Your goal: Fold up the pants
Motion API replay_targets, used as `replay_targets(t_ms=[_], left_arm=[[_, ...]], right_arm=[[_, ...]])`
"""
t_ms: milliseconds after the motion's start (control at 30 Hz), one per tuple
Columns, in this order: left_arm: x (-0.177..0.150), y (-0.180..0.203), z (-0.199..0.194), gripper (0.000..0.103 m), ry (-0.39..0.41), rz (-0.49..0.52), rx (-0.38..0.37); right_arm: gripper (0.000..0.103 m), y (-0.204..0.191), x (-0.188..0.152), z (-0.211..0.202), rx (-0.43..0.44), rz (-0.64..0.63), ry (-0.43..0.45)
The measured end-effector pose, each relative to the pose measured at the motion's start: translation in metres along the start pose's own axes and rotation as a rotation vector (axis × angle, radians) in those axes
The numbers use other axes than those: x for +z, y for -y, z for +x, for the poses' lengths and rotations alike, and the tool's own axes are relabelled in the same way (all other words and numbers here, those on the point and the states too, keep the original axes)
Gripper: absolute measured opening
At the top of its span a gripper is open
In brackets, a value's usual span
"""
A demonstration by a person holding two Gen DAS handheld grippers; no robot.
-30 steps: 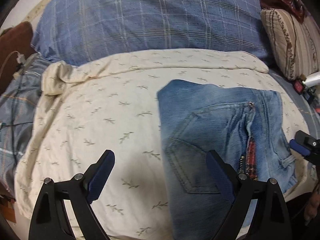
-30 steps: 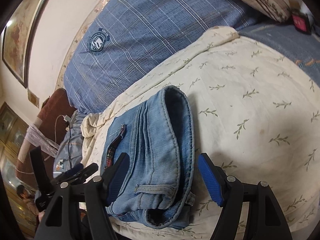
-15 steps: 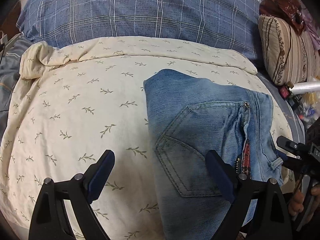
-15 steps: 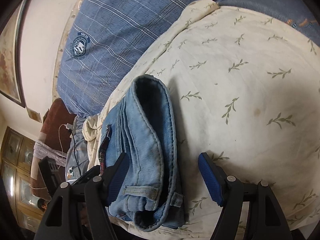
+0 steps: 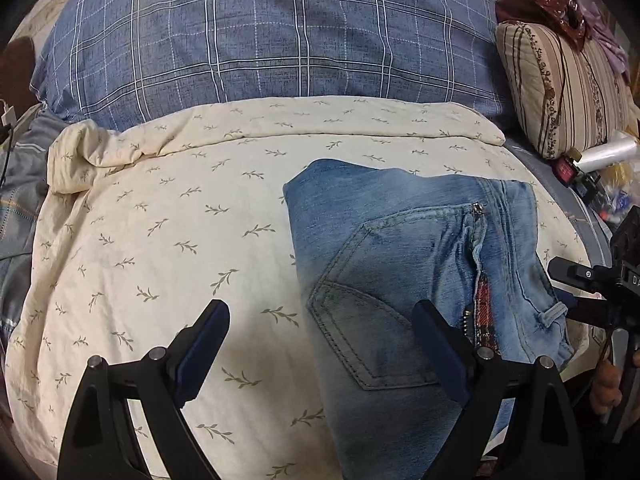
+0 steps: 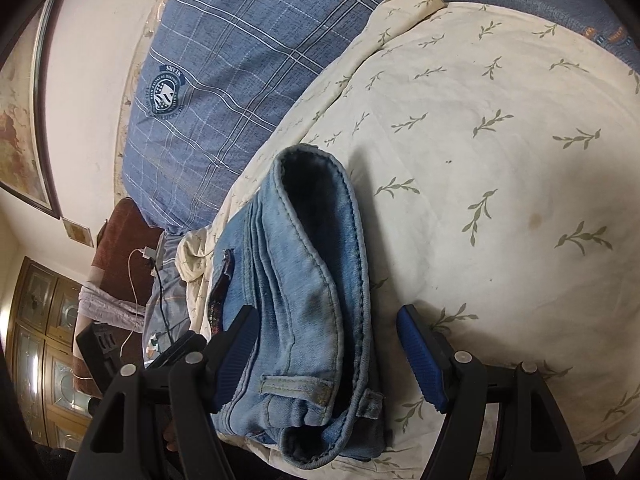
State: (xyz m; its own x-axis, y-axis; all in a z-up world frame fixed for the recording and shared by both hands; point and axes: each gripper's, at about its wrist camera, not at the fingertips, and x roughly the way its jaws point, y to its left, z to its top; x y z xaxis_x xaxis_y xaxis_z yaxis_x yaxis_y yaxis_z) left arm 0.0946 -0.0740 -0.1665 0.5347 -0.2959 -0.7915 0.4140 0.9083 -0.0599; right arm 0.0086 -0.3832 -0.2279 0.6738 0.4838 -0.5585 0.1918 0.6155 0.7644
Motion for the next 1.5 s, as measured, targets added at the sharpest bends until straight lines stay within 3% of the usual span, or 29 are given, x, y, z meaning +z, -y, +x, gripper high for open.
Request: replay_targets(t_ms=[300, 767, 967, 1167, 1367, 1500], left_arm=[[0.003, -0.002, 0.002, 0.093, 0.006, -0.004, 0.032], [0.003, -0.004, 0.005, 0.093, 0.001, 0.001, 0.047], [-0.004, -0.002, 0.023, 0.093, -0.082, 0.011, -0.022], [-0.011, -0.011, 0.028, 0.093, -0.125, -0.068, -0.103], [-0.012, -0.004, 0.021, 0.093, -0.110, -0.045, -0.090], [-0.013, 0.007, 0.008, 0.093, -0.092, 0.015, -0.148]], right_arm=[[0.075, -0.008, -0.001, 0.009, 0.041, -0.024, -0.036], [0.075, -0.014, -0.004, 0.020, 0.022, -0.042, -0.060], [0.075, -0.015, -0.004, 0.024, 0.011, -0.040, -0.067], [0.075, -0.013, -0.003, 0.031, 0.011, -0.032, -0.073], [0.075, -0.024, -0.007, 0.033, -0.016, -0.109, -0.071], [0.075, -0.031, -0.010, 0.034, -0.027, -0.160, -0.071]])
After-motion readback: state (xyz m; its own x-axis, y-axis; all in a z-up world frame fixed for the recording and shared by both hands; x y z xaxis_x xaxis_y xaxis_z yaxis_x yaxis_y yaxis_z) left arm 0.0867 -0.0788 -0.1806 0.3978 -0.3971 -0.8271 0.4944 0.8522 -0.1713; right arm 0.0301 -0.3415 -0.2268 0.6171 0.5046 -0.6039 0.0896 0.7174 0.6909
